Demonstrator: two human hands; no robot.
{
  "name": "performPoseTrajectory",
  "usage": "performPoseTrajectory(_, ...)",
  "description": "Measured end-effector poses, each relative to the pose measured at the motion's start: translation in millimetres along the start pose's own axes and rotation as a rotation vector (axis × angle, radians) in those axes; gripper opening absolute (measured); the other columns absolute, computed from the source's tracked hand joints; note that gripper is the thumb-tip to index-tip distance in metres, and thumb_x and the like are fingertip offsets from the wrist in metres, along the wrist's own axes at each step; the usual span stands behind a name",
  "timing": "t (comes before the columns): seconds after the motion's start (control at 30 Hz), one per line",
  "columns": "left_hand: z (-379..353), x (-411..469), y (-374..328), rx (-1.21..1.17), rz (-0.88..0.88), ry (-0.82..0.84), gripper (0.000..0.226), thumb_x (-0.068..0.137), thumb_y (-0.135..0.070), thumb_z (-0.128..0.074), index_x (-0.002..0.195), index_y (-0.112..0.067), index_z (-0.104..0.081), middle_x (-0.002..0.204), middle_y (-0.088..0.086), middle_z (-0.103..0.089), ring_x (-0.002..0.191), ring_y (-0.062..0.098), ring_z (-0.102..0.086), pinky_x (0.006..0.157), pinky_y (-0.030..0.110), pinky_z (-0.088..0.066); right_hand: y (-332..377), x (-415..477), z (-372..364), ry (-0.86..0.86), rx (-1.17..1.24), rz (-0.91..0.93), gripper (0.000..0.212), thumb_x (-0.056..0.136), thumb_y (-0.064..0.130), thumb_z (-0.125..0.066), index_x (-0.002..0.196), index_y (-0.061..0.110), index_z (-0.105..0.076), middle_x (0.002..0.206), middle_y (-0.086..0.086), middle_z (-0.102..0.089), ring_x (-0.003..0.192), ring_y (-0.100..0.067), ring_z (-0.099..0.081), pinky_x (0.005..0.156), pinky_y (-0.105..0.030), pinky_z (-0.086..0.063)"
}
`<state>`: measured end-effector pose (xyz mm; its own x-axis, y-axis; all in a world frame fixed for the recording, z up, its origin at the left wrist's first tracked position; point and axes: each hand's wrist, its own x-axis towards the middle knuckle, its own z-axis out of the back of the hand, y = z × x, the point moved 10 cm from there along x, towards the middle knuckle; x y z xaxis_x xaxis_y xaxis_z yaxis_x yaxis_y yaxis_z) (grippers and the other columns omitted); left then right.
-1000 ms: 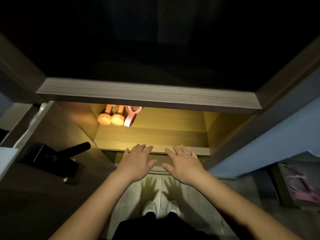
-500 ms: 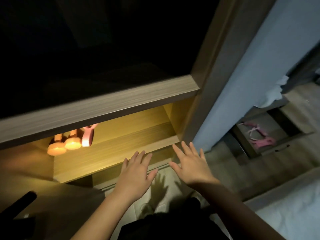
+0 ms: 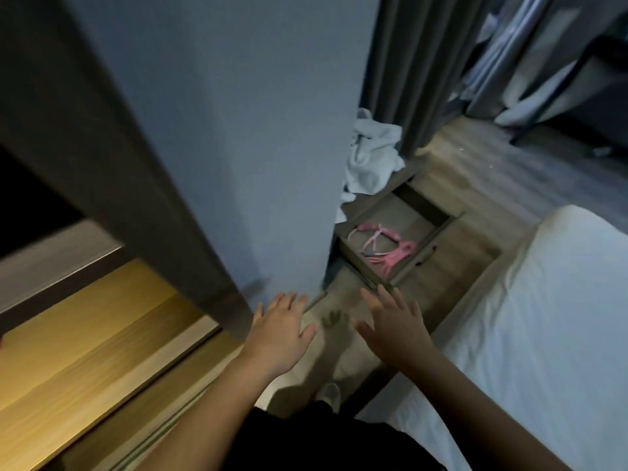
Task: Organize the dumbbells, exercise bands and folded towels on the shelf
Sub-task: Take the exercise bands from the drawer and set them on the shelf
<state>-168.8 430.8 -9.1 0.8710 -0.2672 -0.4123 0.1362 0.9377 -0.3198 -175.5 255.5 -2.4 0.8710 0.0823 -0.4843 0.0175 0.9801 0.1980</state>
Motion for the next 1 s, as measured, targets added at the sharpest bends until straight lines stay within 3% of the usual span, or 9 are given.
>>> performPoseTrajectory(0.2,-20,74,-62,0.043,-0.07,0.102,0.059,0.1,-0.047,-0.039,0.152,-0.024,-0.024,0.156,-0.001,-0.028,0.145,0.017,-0.021,0.117,0.039,-0.018,-90,32,1,0.056,0.031,-0.118,0.065,0.099,0.054,-0.033,0.154,0.03,-0.009,0.163,-0.007,-0.005,0.15,-0.031,0.001,0.119,-0.057,-0.007)
performPoseTrajectory(0.33,-30,138,-89,0.091,-0.124,0.184,0.06,0.099,-0.047,-0.04,0.151,-0.022,-0.024,0.155,0.001,-0.03,0.143,0.021,-0.024,0.116,0.043,-0.021,-122,72,3,0.07,0.063,-0.133,0.065,0.099,0.05,-0.036,0.154,0.028,-0.01,0.163,-0.009,-0.004,0.15,-0.032,0.001,0.118,-0.059,-0.005)
performPoseTrajectory(0.63,-87,340,-136,0.161,-0.175,0.377,0.058,0.098,-0.04,-0.046,0.149,-0.015,-0.032,0.149,0.008,-0.039,0.136,0.029,-0.038,0.107,0.043,-0.036,-210,211,-8,0.171,0.137,-0.22,0.064,0.101,0.043,-0.037,0.155,0.028,-0.005,0.163,-0.011,-0.001,0.15,-0.033,0.004,0.119,-0.058,-0.003)
performPoseTrajectory(0.83,-147,461,-158,0.152,-0.199,0.429,0.052,0.096,-0.024,-0.05,0.146,-0.018,-0.038,0.145,0.006,-0.046,0.129,0.027,-0.047,0.104,0.041,-0.042,-262,308,-51,0.289,0.061,-0.139,0.07,0.1,0.045,-0.038,0.155,0.027,0.001,0.163,-0.012,0.003,0.149,-0.035,0.007,0.118,-0.06,0.0)
performPoseTrajectory(1.0,-203,532,-159,0.253,-0.234,0.523,0.032,0.097,-0.022,-0.049,0.125,-0.008,-0.055,0.124,0.013,-0.061,0.114,0.031,-0.058,0.09,0.035,-0.046,-292,386,-84,0.287,-0.028,-0.034,0.072,0.1,0.049,-0.034,0.155,0.025,0.005,0.162,-0.012,0.006,0.148,-0.035,0.01,0.113,-0.061,0.009)
